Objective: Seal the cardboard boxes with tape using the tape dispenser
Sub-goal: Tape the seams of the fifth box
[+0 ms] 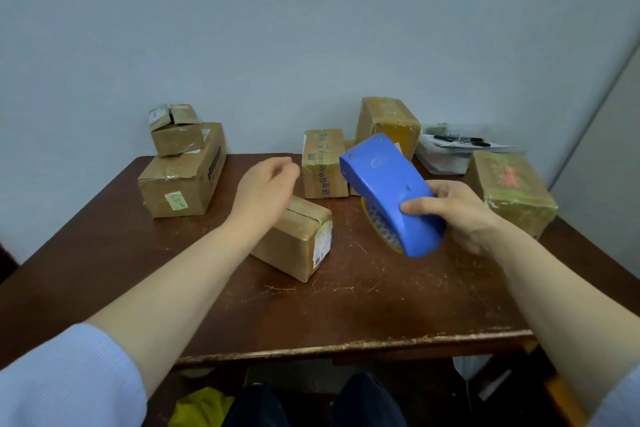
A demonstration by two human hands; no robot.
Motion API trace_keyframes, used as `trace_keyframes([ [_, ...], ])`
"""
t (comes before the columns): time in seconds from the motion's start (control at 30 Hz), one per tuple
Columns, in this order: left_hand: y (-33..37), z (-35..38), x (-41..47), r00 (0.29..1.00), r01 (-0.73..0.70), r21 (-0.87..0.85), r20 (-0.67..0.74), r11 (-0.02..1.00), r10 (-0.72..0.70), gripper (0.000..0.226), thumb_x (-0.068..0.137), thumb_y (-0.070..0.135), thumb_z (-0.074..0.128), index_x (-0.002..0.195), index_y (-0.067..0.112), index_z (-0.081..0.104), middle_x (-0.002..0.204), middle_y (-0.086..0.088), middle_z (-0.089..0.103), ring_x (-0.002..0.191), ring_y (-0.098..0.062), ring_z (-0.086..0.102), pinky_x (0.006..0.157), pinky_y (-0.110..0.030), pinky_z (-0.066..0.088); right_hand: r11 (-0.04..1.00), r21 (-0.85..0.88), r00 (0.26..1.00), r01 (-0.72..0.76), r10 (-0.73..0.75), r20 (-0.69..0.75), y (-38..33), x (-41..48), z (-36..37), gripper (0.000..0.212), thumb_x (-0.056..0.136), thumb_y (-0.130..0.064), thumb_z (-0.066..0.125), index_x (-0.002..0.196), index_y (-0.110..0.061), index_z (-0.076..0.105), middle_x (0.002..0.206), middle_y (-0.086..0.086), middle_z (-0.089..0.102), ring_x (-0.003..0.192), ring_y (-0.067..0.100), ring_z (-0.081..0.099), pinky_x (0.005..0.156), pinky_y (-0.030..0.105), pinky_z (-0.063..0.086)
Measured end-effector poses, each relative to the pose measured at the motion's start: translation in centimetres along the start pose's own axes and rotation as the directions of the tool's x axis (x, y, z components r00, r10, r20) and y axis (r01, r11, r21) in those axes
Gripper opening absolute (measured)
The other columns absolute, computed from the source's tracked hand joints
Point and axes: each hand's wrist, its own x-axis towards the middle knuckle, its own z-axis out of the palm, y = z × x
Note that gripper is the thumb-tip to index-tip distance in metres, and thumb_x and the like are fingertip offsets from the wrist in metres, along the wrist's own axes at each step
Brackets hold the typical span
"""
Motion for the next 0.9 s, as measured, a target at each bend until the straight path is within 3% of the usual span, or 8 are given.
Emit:
trace_keyframes([
  [0.07, 1.5, 0.6, 0.3, 0.988, 0.153, -0.237, 0.056, 0.959, -0.144, 0.021, 0.094, 0.026, 0.042, 0.097, 0.020, 0.062, 0.106, 0.004, 0.061, 0.100, -0.014, 0.055, 0.084, -0.031, 0.044, 0.998, 0.056, 0.996, 0.036, -0.041, 0.083, 0.2, 0.0, 0.2, 0.046, 0.044, -0.024, 0.080, 0.087, -0.009, 0.070, 0.080, 0.004, 0.072, 0.070, 0.020, 0.066, 0.063, 0.026, 0.051],
  [0.13, 2.6, 1.0, 0.7, 0.944, 0.325, -0.371, 0.185, 0.870, -0.273, 0.031, 0.095, 0.030, 0.040, 0.108, 0.013, 0.062, 0.105, -0.003, 0.064, 0.095, -0.018, 0.059, 0.069, -0.028, 0.048, 0.993, 0.098, 0.989, 0.063, -0.076, 0.129, 0.2, 0.1, 0.4, 0.049, 0.039, -0.028, 0.078, 0.085, -0.010, 0.070, 0.079, 0.003, 0.073, 0.068, 0.017, 0.067, 0.063, 0.024, 0.052],
  [0.2, 3.3, 1.2, 0.7, 0.884, 0.455, -0.431, 0.324, 0.779, -0.337, 0.042, 0.094, 0.040, 0.040, 0.112, 0.008, 0.061, 0.096, -0.008, 0.063, 0.083, -0.021, 0.058, 0.058, -0.028, 0.045, 0.989, 0.124, 0.978, 0.087, -0.108, 0.176, -0.1, 0.1, 0.6, 0.050, 0.039, -0.027, 0.078, 0.086, -0.009, 0.070, 0.078, 0.003, 0.073, 0.066, 0.015, 0.067, 0.060, 0.022, 0.053],
  [0.3, 3.7, 1.5, 0.8, 0.829, 0.542, -0.424, 0.413, 0.726, -0.378, 0.041, 0.092, 0.047, 0.045, 0.089, 0.009, 0.060, 0.077, -0.007, 0.057, 0.069, -0.020, 0.051, 0.052, -0.027, 0.040, 0.989, 0.093, 0.965, 0.112, -0.131, 0.227, -0.7, -0.1, 0.6, 0.056, 0.040, -0.025, 0.078, 0.091, -0.006, 0.070, 0.080, 0.004, 0.073, 0.068, 0.017, 0.069, 0.061, 0.024, 0.054],
  [0.47, 3.0, 1.5, 1.4, 0.798, 0.601, -0.499, 0.421, 0.624, -0.432, 0.014, 0.089, 0.025, 0.061, 0.087, 0.011, 0.060, 0.074, -0.005, 0.056, 0.059, -0.013, 0.049, 0.042, -0.019, 0.040, 0.993, 0.046, 0.965, 0.112, -0.119, 0.233, -1.1, 0.0, 0.4, 0.067, 0.040, -0.026, 0.079, 0.100, 0.001, 0.067, 0.085, 0.005, 0.073, 0.073, 0.020, 0.069, 0.065, 0.028, 0.055],
  [0.6, 2.5, 1.1, 1.7, 0.789, 0.614, -0.558, 0.426, 0.558, -0.443, 0.009, 0.090, 0.010, 0.061, 0.082, 0.008, 0.060, 0.076, -0.006, 0.056, 0.061, -0.011, 0.047, 0.040, -0.014, 0.041, 0.996, 0.016, 0.964, 0.092, -0.093, 0.248, -1.5, 0.0, 0.8, 0.071, 0.040, -0.025, 0.080, 0.103, 0.004, 0.066, 0.087, 0.008, 0.073, 0.074, 0.021, 0.069, 0.068, 0.030, 0.056],
  [0.77, 1.9, -0.1, 2.5, 0.810, 0.586, -0.531, 0.366, 0.612, -0.458, 0.017, 0.091, 0.008, 0.058, 0.074, 0.010, 0.058, 0.067, -0.002, 0.054, 0.058, -0.010, 0.047, 0.040, -0.014, 0.043, 0.997, -0.056, 0.971, 0.047, -0.033, 0.235, -3.6, 0.2, 2.2, 0.044, 0.050, -0.026, 0.082, 0.089, -0.008, 0.072, 0.082, 0.004, 0.074, 0.071, 0.017, 0.069, 0.072, 0.031, 0.054],
  [0.9, 1.0, -0.8, 3.3, 0.870, 0.489, -0.483, 0.217, 0.726, -0.442, 0.025, 0.088, -0.004, 0.052, 0.068, 0.011, 0.056, 0.048, 0.001, 0.057, 0.055, -0.012, 0.047, 0.045, -0.018, 0.043, 0.925, -0.370, 0.976, 0.089, -0.006, 0.219, -6.1, 0.0, 4.2, 0.063, 0.038, -0.048, 0.091, 0.090, -0.017, 0.071, 0.084, -0.004, 0.073, 0.076, 0.013, 0.070, 0.072, 0.026, 0.055],
])
